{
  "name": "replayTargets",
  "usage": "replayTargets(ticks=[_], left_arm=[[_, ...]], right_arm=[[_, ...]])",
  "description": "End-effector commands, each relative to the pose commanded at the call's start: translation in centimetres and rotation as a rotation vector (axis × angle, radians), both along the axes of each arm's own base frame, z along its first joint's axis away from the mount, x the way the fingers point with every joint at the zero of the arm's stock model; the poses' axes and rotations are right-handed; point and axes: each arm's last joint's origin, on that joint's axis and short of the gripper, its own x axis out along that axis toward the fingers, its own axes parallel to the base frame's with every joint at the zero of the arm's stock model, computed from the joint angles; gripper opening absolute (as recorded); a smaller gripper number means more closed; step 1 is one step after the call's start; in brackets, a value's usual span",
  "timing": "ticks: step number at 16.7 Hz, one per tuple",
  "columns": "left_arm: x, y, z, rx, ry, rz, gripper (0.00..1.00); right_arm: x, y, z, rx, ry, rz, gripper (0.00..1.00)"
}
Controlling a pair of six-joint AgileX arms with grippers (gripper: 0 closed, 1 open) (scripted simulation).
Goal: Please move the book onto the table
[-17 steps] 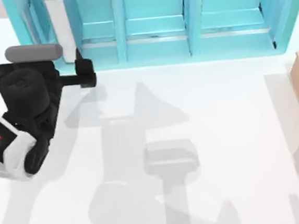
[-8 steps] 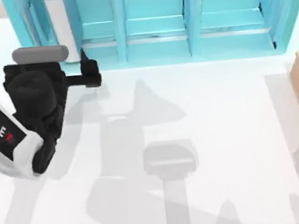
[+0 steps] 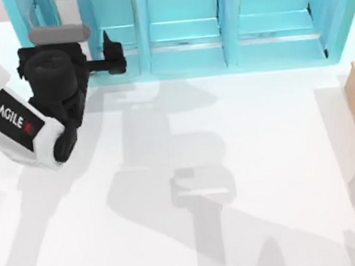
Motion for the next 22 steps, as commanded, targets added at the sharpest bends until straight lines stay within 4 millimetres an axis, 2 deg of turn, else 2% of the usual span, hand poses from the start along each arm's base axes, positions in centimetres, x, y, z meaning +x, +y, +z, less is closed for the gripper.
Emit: replayTargets(ticks=[4,9,22], left_arm=[[2.9,0.0,-0.2,0.000,0.001,0.000,1.00],[3.1,0.1,-0.2,0.000,0.002,0.000,1.00],[3.1,0.1,-0.2,0.000,0.002,0.000,0.02]], right_arm=[[0.0,0.0,0.0,0.000,0.000,0.000,1.00],[0.0,0.0,0.0,0.000,0.000,0.000,1.00],[0.0,0.0,0.0,0.000,0.000,0.000,1.00]])
